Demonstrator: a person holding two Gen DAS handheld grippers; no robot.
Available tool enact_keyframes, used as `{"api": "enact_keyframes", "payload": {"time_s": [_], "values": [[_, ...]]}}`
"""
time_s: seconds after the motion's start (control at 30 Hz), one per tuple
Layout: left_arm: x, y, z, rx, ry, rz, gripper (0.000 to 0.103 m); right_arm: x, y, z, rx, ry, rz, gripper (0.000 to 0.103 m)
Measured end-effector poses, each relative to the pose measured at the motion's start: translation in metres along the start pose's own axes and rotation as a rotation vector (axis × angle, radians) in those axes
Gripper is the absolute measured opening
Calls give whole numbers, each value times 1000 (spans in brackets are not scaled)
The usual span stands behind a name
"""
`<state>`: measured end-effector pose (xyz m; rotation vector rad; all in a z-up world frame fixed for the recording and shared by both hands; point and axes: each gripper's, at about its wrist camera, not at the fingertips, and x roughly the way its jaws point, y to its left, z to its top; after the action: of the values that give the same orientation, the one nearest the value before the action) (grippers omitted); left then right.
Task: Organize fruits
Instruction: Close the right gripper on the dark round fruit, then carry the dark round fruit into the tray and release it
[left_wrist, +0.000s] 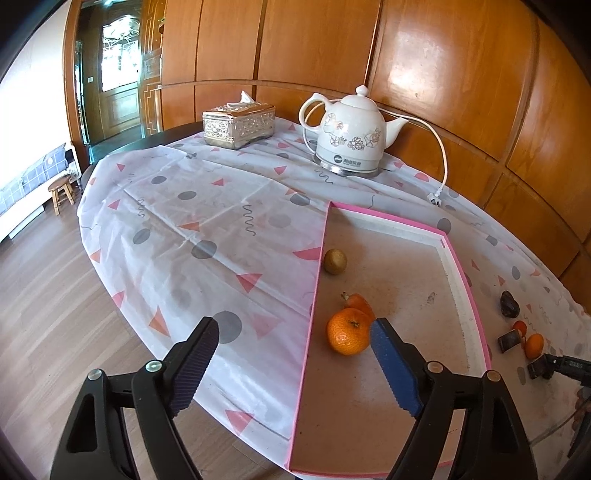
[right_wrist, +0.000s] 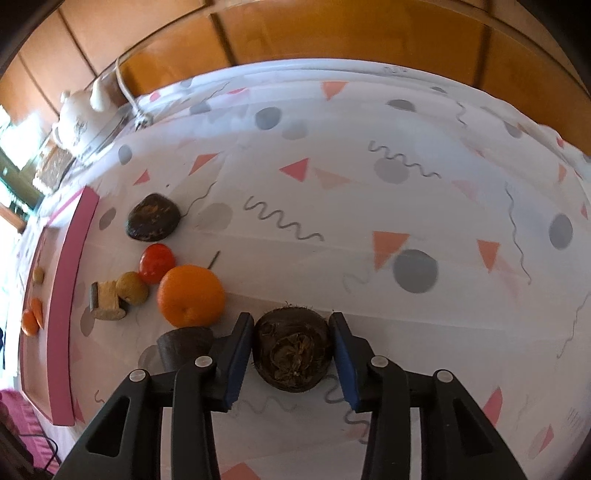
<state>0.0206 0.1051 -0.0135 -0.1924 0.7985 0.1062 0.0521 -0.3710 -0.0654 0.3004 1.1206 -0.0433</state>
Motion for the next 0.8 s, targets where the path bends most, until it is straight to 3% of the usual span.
{"api": "enact_keyframes", "payload": {"time_s": [0.43, 0.63, 0.8], "values": [[-6, -3, -1, 8, -18, 1, 86, -29, -22, -18, 125, -79, -16, 42], [-5, -3, -2, 7, -17, 0, 86, -55, 0, -21, 67, -131, 46, 42], [-5, -2, -3, -2, -16, -7, 87, -65, 45, -22, -46, -138, 127, 42]]}}
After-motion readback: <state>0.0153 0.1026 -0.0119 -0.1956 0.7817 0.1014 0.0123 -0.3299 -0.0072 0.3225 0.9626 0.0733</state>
